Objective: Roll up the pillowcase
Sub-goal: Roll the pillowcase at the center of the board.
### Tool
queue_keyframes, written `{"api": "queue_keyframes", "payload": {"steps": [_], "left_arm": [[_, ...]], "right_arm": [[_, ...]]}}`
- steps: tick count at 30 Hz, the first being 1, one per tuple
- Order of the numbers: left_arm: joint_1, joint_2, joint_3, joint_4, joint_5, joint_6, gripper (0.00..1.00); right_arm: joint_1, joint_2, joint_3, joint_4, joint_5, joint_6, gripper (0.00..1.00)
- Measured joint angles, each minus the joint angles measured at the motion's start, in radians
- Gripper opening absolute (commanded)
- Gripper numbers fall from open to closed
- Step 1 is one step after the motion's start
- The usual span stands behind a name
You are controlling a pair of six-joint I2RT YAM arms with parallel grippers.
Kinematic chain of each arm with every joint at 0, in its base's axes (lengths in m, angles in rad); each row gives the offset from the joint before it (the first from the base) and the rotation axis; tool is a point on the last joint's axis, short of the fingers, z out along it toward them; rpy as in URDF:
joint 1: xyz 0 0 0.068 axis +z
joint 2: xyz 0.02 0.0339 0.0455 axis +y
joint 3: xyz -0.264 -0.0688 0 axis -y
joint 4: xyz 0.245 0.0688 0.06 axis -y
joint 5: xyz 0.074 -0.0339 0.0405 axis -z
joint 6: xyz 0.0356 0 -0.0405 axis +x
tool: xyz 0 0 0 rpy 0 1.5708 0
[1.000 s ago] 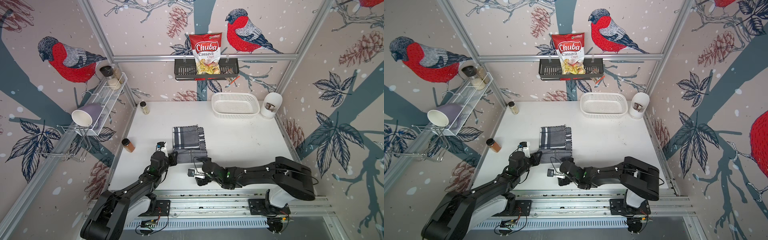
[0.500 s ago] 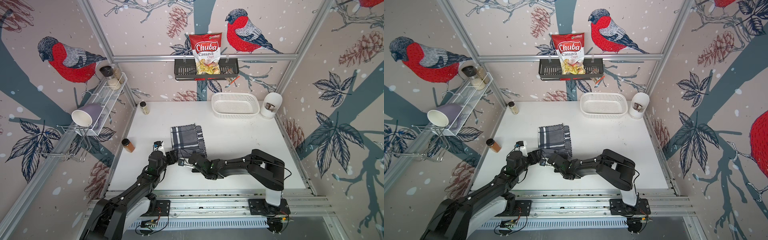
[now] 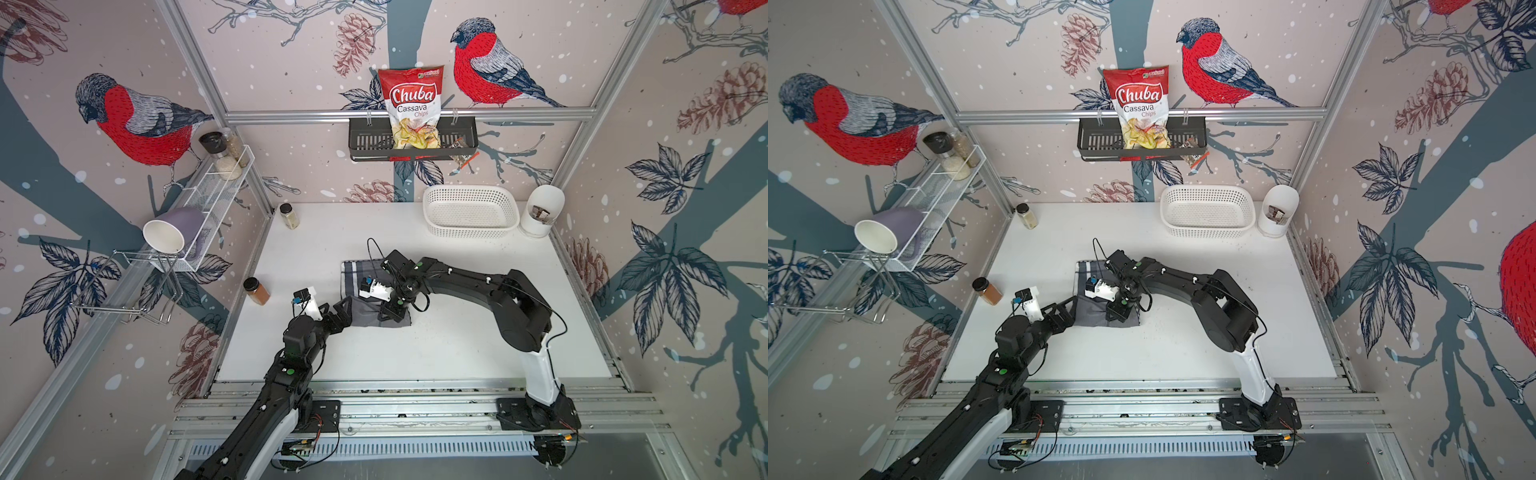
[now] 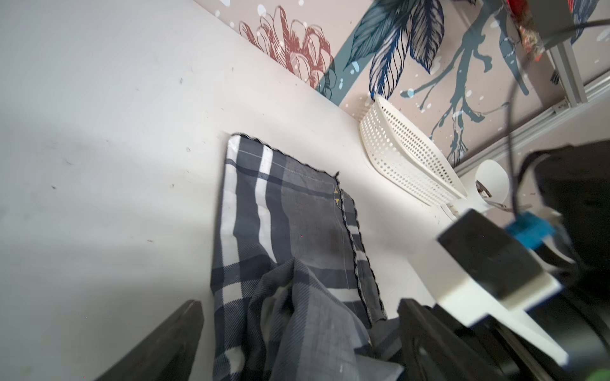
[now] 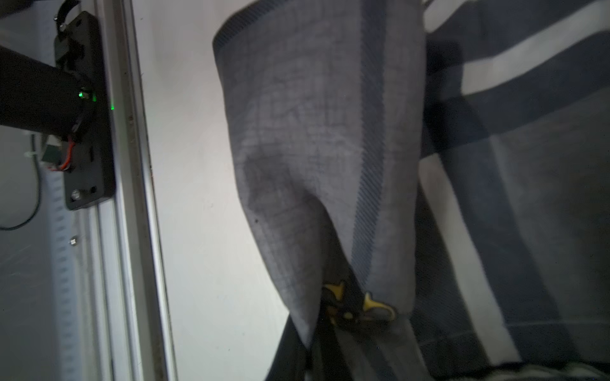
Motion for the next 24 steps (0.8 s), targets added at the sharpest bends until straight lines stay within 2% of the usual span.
{"api": "queue_keyframes", "payload": {"steps": [6,12,16,20,24], "left_arm": [[0.0,0.146,0.002,0.065,0.08,0.011,0.95],[-0.003,0.197,0.003,0.103,0.098,0.023,0.87],[-0.003,0.168,-0.005,0.124,0.097,0.023,0.68],[-0.004,0.163,-0.009,0.121,0.069,0.014,0.48],[-0.004,0.22,-0.005,0.119,0.037,0.002,0.3]], "right_arm": [[-0.061,0.15,0.195,-0.261,-0.222,-0.06,0.0],[-0.074,0.213,0.327,-0.392,-0.291,-0.091,0.0],[-0.09,0.267,0.408,-0.437,-0.283,-0.07,0.02],[-0.103,0.307,0.471,-0.437,-0.247,-0.021,0.14],[-0.101,0.313,0.492,-0.427,-0.205,0.012,0.34]]}}
